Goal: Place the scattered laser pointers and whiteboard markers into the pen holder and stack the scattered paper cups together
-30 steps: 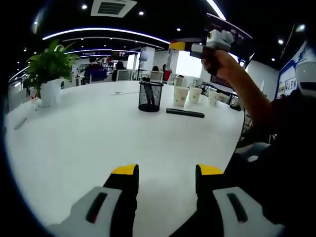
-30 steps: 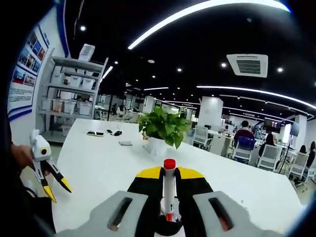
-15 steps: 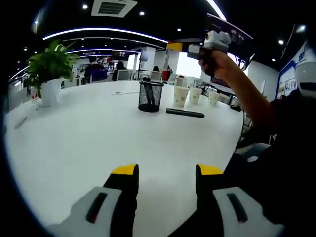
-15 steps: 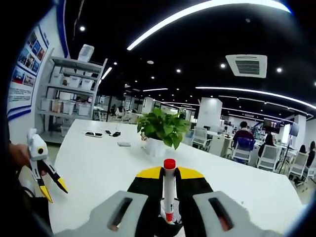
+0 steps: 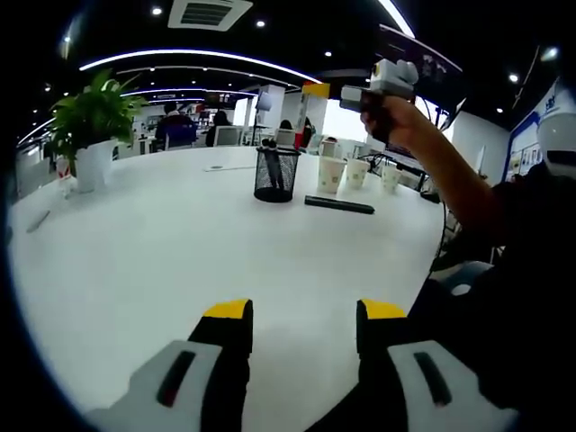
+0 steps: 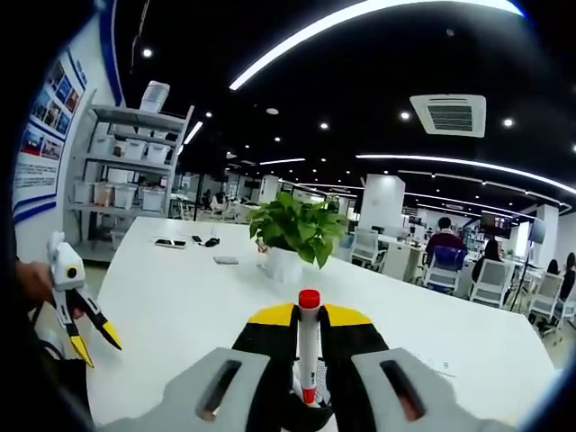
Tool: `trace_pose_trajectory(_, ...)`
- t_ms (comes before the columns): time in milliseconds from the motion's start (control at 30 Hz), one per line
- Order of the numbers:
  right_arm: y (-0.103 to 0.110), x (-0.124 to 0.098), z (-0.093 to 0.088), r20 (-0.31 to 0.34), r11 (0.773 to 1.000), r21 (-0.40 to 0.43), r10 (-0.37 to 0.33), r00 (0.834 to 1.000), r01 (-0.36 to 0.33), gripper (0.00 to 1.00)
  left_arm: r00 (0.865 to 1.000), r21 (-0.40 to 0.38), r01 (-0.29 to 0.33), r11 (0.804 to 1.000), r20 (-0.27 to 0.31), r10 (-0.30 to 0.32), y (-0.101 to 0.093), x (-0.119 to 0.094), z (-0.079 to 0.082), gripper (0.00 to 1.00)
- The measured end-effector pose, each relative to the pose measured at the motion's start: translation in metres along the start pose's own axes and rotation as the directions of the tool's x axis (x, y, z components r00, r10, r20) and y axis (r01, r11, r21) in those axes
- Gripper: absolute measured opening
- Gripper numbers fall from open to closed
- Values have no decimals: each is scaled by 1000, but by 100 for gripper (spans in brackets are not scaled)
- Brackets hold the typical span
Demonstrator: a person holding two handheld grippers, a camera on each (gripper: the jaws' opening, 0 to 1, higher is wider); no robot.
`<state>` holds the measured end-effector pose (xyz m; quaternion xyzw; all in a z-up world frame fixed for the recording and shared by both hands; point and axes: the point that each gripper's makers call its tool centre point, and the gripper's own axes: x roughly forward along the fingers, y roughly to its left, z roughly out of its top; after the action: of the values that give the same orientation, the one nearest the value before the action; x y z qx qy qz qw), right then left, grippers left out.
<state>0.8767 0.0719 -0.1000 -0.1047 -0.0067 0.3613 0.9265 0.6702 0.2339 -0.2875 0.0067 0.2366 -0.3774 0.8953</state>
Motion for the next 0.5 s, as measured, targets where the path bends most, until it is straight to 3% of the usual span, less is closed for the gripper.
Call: trace_pose_trajectory(500, 6, 3, -9, -21, 1000, 1, 16, 1000, -16, 13, 1000, -2, -2, 1000, 3, 2, 1, -1, 0, 47)
